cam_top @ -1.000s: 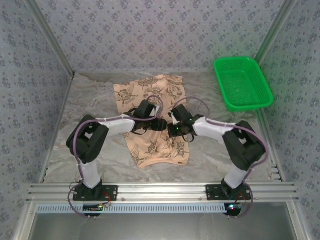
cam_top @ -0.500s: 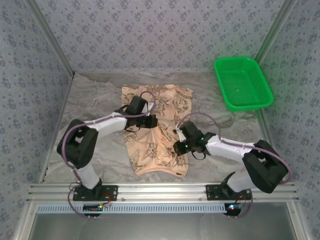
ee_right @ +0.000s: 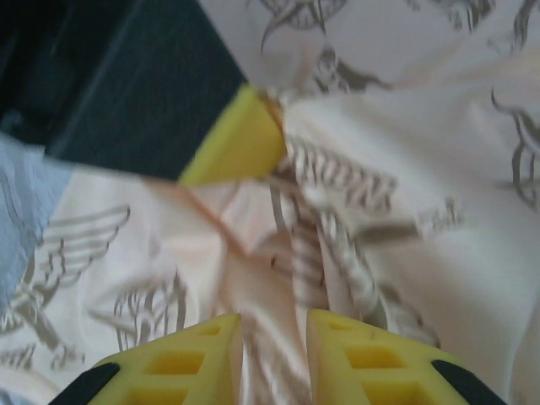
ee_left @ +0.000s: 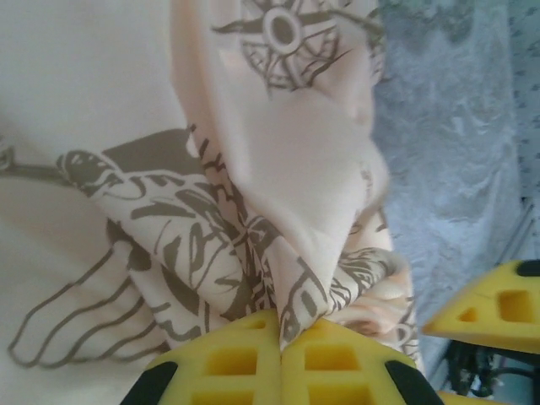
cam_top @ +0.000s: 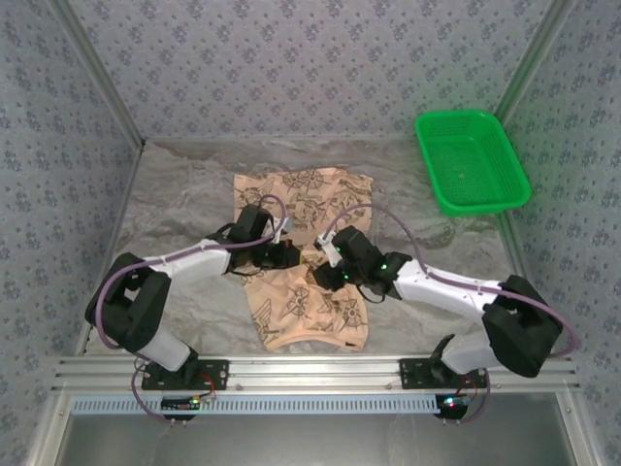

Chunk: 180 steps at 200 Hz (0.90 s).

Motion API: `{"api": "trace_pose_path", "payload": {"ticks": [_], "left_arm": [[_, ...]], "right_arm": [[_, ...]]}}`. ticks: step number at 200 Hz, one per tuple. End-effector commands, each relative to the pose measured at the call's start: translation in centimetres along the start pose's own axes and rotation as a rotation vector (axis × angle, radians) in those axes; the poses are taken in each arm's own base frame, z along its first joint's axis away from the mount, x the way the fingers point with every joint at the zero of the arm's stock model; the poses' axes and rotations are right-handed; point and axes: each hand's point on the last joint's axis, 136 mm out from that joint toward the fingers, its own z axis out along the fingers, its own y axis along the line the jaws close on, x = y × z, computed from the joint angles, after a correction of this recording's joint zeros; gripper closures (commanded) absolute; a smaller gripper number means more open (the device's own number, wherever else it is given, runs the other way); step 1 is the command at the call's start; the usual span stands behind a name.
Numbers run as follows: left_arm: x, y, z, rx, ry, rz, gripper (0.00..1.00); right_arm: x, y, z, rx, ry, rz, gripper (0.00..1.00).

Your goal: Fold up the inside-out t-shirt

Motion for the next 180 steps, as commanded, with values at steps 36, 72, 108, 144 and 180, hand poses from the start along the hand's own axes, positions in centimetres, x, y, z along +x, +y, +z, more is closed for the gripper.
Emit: {"api": "trace_pose_path", "payload": {"ticks": [36, 72, 108, 144, 180], "left_arm": [[-1.8, -4.5, -2.3, 0.117, -0.006, -0.013, 1.0], [-2.3, -5.3, -2.8, 0.134, -0.019, -0.007, 1.0], [-1.7, -5.1, -2.2, 0.137, 0.011, -0.011, 1.0], [-1.3, -4.3, -1.3, 0.13, 0.036, -0.021, 1.0], [-1.4, -3.9, -1.1, 0.135, 0.035, -0.03, 1.0]], "right_arm": [[-0.4, -0.2, 3.2, 0.092, -0.036, 0.049, 0.69], [-1.3, -3.7, 3.3, 0.286, -0.148, 0.156, 0.61], [-1.9, -4.2, 4.9, 0.331, -0.167, 0.182, 0.59], [0.0, -5.7, 6.9, 0.406, -0.123, 0.207, 0.58], [1.9, -5.7, 8.4, 0.384, -0.051, 0.187, 0.84]]}}
